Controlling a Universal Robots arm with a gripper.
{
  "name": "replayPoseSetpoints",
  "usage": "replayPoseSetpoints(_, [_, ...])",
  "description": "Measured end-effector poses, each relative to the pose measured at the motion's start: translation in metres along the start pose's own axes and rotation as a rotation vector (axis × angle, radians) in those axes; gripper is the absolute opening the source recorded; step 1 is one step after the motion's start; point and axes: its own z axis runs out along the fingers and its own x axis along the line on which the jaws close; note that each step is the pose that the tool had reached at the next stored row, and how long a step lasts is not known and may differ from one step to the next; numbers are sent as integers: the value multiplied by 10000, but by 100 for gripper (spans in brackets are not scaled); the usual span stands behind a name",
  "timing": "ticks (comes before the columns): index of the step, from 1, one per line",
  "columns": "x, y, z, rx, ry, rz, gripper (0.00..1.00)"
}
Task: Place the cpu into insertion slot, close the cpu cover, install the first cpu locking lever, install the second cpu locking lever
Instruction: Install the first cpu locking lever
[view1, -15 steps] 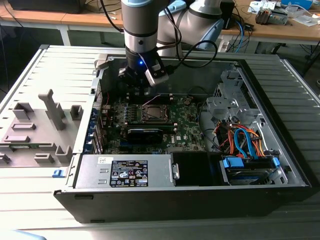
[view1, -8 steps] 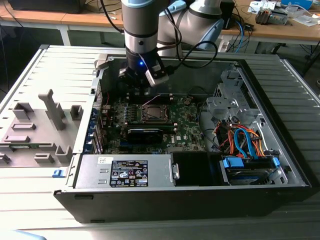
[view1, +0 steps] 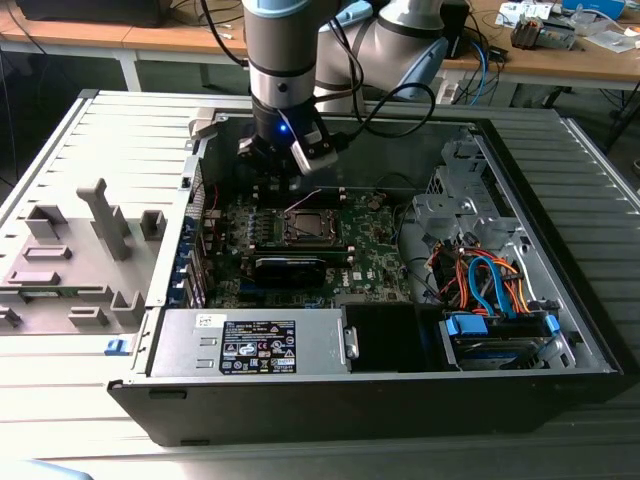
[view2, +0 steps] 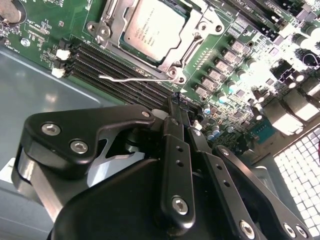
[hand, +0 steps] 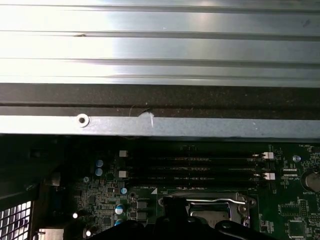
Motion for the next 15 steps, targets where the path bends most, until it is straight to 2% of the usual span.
replayPoseSetpoints(15, [-15,-4,28,8,0,0,11])
